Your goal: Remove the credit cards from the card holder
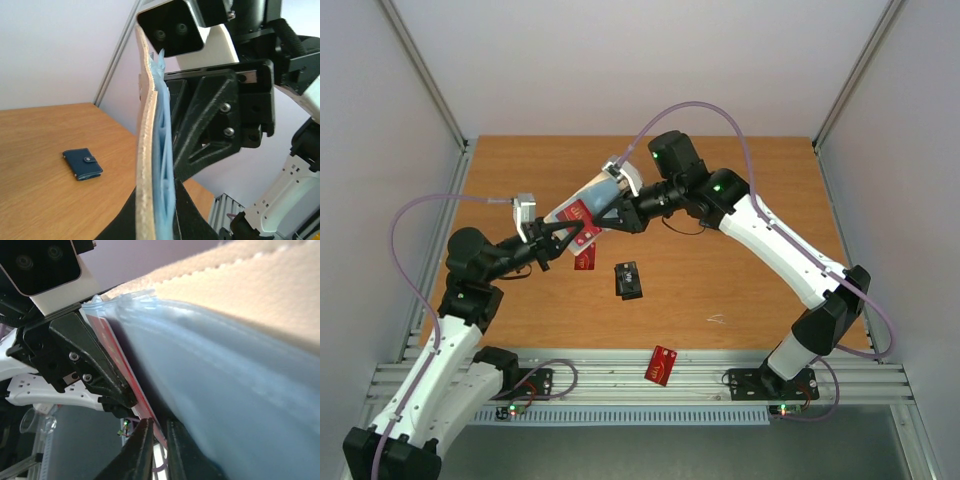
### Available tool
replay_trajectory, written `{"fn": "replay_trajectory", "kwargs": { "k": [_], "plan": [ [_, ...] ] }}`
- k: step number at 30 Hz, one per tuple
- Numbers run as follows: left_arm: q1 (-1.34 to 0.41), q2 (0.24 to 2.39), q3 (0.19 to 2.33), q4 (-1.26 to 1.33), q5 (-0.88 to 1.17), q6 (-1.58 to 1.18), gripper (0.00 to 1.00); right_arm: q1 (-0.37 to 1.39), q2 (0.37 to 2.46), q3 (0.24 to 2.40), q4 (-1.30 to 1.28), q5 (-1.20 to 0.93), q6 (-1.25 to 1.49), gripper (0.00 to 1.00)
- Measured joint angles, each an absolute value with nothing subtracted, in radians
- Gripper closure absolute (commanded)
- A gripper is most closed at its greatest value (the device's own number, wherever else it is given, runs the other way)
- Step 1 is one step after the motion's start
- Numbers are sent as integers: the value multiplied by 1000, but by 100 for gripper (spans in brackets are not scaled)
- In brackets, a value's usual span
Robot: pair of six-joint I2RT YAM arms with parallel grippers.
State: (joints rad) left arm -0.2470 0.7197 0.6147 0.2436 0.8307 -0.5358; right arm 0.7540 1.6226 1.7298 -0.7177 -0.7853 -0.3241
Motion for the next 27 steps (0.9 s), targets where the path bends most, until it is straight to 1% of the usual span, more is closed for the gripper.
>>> {"fn": "replay_trajectory", "kwargs": {
  "k": [5,12,14,16,19,22,24,27],
  "plan": [
    [-244,720,615,267,868,-550,100,745,1622,1733,-729,-834,-342,99],
    [-241,720,615,305,894,-566,100,735,1611,1730,-723,-905,-352,98],
    [-242,720,615,319,904,-570,100,733,1597,1710,-701,-923,-352,91],
    [-245,720,615,334,918,-571,100,733,1588,1701,-690,-934,-350,85],
    [-249,722,615,352,933,-572,100,736,1588,1702,-675,-956,-347,84],
    [-249,724,615,357,939,-573,100,739,1596,1711,-674,-961,-346,90],
    [-249,724,615,359,940,-572,100,741,1602,1722,-673,-962,-349,98],
    [-249,723,615,363,941,-574,100,741,1604,1726,-672,-977,-360,99]
  ]
}}
